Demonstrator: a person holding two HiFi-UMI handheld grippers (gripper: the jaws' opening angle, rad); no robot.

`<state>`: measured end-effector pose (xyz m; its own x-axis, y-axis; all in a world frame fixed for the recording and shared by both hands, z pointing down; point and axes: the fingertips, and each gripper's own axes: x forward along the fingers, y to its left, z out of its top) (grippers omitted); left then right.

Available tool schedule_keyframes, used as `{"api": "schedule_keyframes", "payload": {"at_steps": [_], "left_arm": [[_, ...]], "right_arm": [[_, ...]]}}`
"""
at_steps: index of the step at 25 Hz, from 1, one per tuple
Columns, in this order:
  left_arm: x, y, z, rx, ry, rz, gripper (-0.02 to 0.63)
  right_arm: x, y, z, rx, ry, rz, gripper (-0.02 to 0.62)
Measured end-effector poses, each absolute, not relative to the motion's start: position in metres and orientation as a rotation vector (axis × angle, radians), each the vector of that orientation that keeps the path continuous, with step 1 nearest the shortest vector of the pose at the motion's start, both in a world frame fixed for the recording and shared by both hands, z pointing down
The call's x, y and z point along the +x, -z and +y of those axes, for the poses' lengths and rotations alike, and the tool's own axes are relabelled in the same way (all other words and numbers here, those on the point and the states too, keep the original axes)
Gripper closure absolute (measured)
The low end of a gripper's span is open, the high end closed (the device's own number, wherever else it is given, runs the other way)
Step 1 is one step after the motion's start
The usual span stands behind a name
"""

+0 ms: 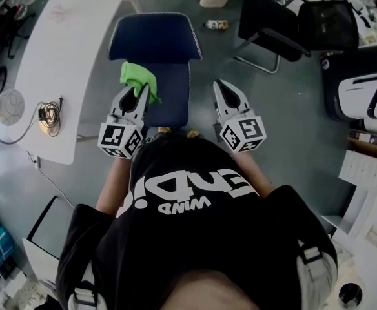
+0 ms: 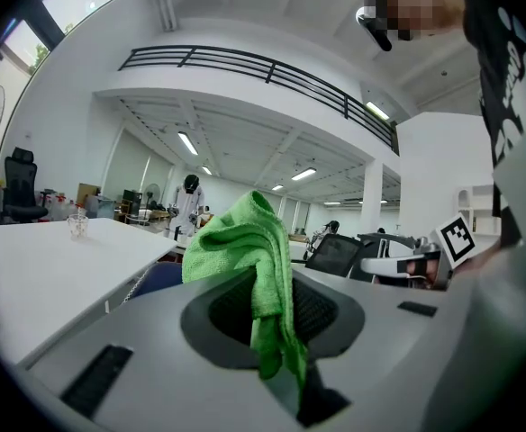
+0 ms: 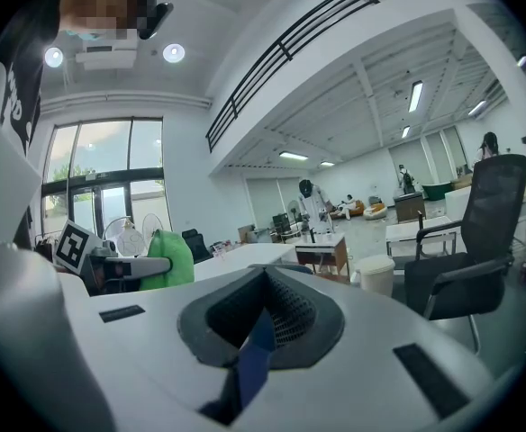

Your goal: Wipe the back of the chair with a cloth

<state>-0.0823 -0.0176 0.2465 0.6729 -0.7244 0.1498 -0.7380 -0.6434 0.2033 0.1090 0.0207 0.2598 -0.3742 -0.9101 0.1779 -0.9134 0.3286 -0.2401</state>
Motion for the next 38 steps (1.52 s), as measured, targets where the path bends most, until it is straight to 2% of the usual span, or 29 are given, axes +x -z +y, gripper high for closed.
{"api": "schedule_keyframes", "payload": {"at_steps": [38], "left_arm": [[-0.1, -0.264, -0.025, 2.524, -0.077, -1.218, 0.537]], "right_arm": [[0.099, -0.268, 0.022, 1.753, -0.46, -2.491, 0.601]]}}
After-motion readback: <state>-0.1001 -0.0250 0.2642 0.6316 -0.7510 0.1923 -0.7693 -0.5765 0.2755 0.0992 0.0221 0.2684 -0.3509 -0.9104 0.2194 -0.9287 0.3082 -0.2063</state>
